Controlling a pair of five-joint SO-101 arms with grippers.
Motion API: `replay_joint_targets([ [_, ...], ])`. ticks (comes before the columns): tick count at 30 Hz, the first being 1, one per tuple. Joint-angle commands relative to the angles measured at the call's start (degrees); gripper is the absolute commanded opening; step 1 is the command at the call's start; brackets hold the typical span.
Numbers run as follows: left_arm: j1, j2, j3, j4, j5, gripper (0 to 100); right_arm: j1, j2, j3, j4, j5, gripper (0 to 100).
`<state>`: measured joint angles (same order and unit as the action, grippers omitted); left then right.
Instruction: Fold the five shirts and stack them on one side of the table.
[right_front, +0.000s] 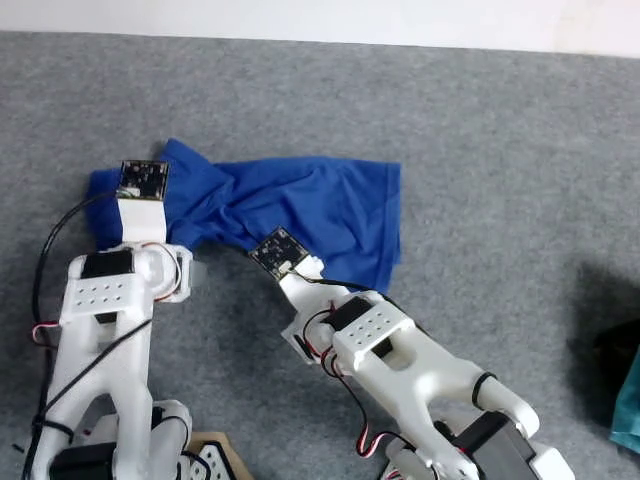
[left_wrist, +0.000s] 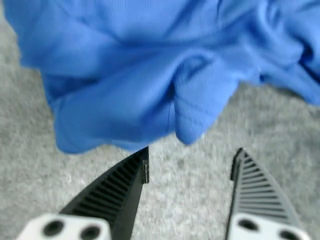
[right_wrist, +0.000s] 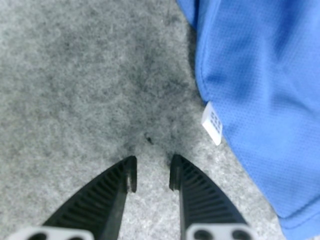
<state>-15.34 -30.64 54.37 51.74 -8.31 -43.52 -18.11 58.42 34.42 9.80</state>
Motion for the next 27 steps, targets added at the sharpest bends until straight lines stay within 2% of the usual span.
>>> replay_joint_targets([
  [1, -1.1, 4.6, -1.8, -2.0, -0.6, 28, -0.3, 0.0, -1.9, -0.9, 0.7, 12.6],
  [6, -4.4, 15.2, -7.6, -3.5, -0.6, 28, -0.3, 0.0, -1.9, -0.9, 0.7, 12.6],
  [15, -4.9, 26.5, -15.7, -4.0, -0.4, 28, -0.3, 0.0, -1.9, -0.9, 0.7, 12.6],
  [17, -4.9, 27.8, -16.7, -4.0, -0.4, 23, -0.3, 0.0, -1.9, -0.9, 0.7, 12.6],
  [22, -4.8, 29.6, -17.4, -6.2, -0.5, 1, -0.3, 0.0, -1.9, -0.9, 0.7, 12.6],
  [27, -4.7, 29.4, -17.1, -6.2, -0.4, 0, -0.3, 0.0, -1.9, -0.9, 0.7, 12.6],
])
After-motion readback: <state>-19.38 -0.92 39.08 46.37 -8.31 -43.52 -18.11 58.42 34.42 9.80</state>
